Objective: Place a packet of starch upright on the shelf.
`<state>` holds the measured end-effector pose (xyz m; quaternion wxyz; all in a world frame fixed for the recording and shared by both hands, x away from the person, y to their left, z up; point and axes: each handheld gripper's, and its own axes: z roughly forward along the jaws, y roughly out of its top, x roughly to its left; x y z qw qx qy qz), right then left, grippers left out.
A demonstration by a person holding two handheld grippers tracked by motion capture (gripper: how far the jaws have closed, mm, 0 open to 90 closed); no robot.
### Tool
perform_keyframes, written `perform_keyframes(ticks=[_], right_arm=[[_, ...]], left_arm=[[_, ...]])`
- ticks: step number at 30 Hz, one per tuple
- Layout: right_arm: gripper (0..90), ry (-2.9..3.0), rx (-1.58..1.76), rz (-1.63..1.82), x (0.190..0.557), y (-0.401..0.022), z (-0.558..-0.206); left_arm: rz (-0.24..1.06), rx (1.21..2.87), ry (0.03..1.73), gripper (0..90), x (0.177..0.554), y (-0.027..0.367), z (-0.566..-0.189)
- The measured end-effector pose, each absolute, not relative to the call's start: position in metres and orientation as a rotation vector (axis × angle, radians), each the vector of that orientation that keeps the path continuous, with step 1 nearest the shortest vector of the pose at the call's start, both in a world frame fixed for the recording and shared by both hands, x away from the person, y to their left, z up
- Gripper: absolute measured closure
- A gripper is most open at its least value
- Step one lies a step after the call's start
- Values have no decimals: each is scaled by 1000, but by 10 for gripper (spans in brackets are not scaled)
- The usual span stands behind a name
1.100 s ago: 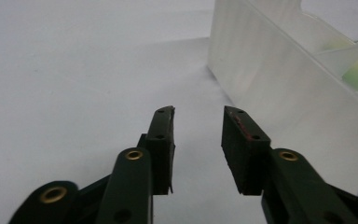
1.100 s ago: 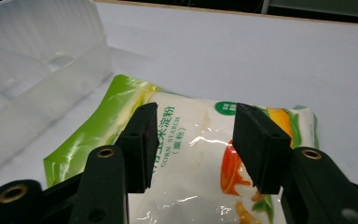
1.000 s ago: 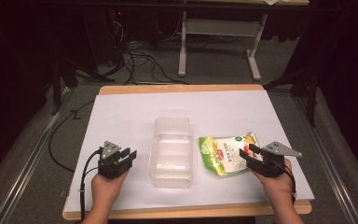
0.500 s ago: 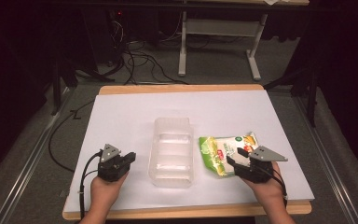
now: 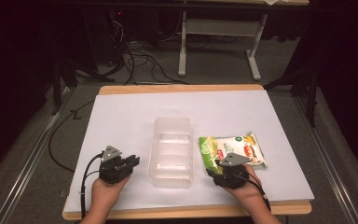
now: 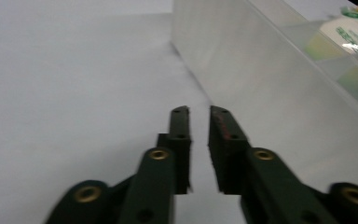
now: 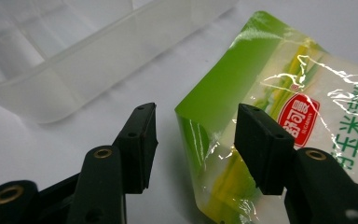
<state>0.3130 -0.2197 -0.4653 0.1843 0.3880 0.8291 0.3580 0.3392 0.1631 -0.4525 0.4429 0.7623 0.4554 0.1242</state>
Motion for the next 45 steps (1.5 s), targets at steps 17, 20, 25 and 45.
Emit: perform_keyframes(ticks=[17,20,25,45], right_arm=[[879,2350,1044,885,317,-211,-472],[883,2326,1052,925,316,-214,-468],[887,2203,1083,1067,312,-228,-448],[892,1976,1094,1309,322,-243,-404]], left_arm=[[268,1919,1059,900,328,134,-457],[272,1917,1057,900,328,132,-457],[251,1913,1057,900,328,132,-457],[254,1745,1114,740,335,168,-443]])
